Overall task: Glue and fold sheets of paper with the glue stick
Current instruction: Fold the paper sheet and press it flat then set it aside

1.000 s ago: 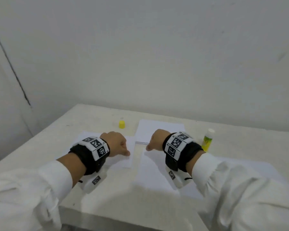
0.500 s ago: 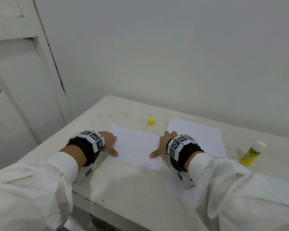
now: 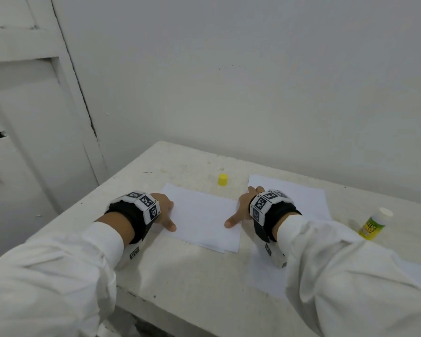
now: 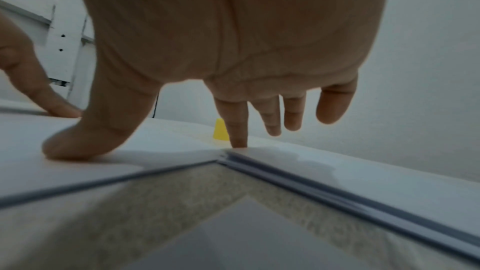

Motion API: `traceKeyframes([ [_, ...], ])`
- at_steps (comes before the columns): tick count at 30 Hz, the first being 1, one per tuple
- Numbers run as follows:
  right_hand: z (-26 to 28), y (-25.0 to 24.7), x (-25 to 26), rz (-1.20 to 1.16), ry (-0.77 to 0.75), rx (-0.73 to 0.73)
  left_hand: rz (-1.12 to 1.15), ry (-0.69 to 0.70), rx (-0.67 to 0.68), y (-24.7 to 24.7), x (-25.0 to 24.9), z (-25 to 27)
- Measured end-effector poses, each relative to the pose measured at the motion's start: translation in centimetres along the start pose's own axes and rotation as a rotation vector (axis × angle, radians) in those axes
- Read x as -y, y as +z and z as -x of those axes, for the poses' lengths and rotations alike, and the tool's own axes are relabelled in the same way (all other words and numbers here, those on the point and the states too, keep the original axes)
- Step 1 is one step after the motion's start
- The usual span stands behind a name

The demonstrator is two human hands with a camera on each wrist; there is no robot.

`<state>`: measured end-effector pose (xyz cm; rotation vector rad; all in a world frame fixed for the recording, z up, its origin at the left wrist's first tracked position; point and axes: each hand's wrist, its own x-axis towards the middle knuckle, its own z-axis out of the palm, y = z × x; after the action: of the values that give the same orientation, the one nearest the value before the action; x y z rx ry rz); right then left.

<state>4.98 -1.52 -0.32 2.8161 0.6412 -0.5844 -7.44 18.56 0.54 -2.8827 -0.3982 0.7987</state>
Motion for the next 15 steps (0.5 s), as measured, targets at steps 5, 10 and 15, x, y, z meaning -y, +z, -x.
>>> traceKeyframes([
  [5, -0.9, -0.8, 0.3, -0.036, -0.008, -0.026, 0.005, -0.001, 0.000, 0.1, 0.1, -0.2],
  [10, -1.3, -0.9, 0.3, -0.043, 0.000, -0.065, -0.016, 0.004, -0.005, 0.1, 0.1, -0.4],
  [15, -1.5, -1.0, 0.4, -0.005, 0.001, -0.044, -0.011, 0.010, -0.003, 0.1, 0.1, -0.6],
])
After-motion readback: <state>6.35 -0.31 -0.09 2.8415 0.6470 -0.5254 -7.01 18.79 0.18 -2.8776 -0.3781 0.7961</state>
